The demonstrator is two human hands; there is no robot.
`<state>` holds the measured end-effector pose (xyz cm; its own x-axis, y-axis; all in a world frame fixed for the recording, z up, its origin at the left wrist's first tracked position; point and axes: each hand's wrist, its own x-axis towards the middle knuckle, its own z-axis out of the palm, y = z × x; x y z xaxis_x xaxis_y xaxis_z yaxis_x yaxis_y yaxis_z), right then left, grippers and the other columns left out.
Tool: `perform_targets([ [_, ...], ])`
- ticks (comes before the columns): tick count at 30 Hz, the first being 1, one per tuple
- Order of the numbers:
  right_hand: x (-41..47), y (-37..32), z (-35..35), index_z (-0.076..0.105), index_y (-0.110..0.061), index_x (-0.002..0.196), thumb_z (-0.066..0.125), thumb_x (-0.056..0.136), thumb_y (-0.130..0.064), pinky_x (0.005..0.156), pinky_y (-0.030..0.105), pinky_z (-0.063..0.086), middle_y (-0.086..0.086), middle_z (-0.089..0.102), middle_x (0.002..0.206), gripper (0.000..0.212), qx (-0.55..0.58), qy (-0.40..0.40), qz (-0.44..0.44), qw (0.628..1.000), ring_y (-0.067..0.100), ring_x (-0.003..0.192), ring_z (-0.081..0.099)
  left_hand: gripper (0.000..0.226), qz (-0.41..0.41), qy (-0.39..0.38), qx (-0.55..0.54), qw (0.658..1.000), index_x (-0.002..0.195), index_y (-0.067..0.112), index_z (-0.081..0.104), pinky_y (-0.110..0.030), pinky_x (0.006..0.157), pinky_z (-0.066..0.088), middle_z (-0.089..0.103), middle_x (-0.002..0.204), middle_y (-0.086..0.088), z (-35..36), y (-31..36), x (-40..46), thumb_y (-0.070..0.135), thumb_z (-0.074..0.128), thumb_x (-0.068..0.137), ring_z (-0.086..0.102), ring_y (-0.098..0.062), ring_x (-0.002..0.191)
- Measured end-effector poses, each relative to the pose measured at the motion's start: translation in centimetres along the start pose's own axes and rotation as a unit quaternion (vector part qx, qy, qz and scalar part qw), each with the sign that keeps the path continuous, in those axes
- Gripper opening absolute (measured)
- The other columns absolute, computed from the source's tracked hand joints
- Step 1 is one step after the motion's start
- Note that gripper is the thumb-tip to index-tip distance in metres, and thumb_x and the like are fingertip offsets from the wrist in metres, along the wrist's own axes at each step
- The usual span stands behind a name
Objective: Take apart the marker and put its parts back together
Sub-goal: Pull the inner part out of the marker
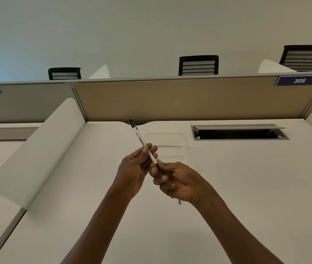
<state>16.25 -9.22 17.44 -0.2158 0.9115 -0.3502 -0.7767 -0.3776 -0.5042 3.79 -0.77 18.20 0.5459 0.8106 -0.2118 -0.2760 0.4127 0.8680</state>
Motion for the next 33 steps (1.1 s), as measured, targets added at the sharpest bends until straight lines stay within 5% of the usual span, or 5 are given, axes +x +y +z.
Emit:
perform_targets([
  [6, 1.3, 0.6, 0.8, 0.059, -0.007, 0.076, 0.042, 0.103, -0.015, 0.042, 0.014, 0.033, 0.003, 0.054, 0.060, 0.033, -0.193, 0.200, -0.124, 0.953, 0.006, 0.047, 0.042, 0.017, 0.050, 0.082, 0.035, 0.995, 0.103, 0.007, 0.071, -0.030, 0.084, 0.056, 0.075, 0.089, -0.006, 0.6, -1.0, 0.0, 0.011, 0.056, 0.095, 0.071, -0.019, 0.088],
  [11, 3.3, 2.6, 0.2, 0.068, -0.009, 0.080, 0.058, 0.088, -0.003, 0.056, 0.025, 0.036, 0.005, 0.066, 0.069, 0.014, -0.694, 0.392, -0.343, 0.497, 0.020, 0.061, 0.056, 0.014, 0.026, 0.169, -0.017, 0.985, 0.097, 0.010, 0.073, -0.027, 0.079, 0.053, 0.078, 0.085, -0.001, 1.7, -1.8, 0.3, 0.016, 0.061, 0.093, 0.073, -0.014, 0.084],
  [15, 4.7, 3.5, -1.1, 0.063, -0.006, 0.076, 0.070, 0.079, 0.002, 0.043, 0.025, 0.036, 0.007, 0.060, 0.061, 0.011, -0.778, 0.349, -0.390, 0.349, 0.018, 0.052, 0.051, 0.013, -0.015, 0.203, -0.047, 0.978, 0.095, 0.009, 0.073, -0.026, 0.075, 0.054, 0.078, 0.081, 0.000, 1.3, -2.0, 0.7, 0.018, 0.064, 0.092, 0.074, -0.011, 0.076],
  [27, 1.7, -1.0, 0.8, 0.069, 0.000, 0.094, 0.043, 0.102, -0.021, 0.046, 0.019, 0.033, 0.006, 0.063, 0.069, 0.035, -0.276, 0.132, -0.103, 0.946, 0.010, 0.052, 0.048, 0.026, -0.030, 0.040, -0.054, 0.997, 0.113, 0.004, 0.068, -0.030, 0.065, 0.056, 0.071, 0.089, -0.005, -0.9, -0.9, 0.7, 0.018, 0.055, 0.096, 0.059, -0.014, 0.062],
  [33, 1.2, -1.2, 0.6, 0.065, -0.002, 0.097, 0.042, 0.101, -0.024, 0.037, 0.014, 0.034, 0.008, 0.067, 0.077, 0.032, -0.067, 0.022, 0.003, 0.997, 0.007, 0.051, 0.048, 0.021, -0.017, 0.004, -0.061, 0.998, 0.110, 0.006, 0.067, -0.023, 0.057, 0.056, 0.072, 0.089, -0.004, -0.1, 0.0, 0.3, 0.015, 0.056, 0.095, 0.052, -0.011, 0.047],
])
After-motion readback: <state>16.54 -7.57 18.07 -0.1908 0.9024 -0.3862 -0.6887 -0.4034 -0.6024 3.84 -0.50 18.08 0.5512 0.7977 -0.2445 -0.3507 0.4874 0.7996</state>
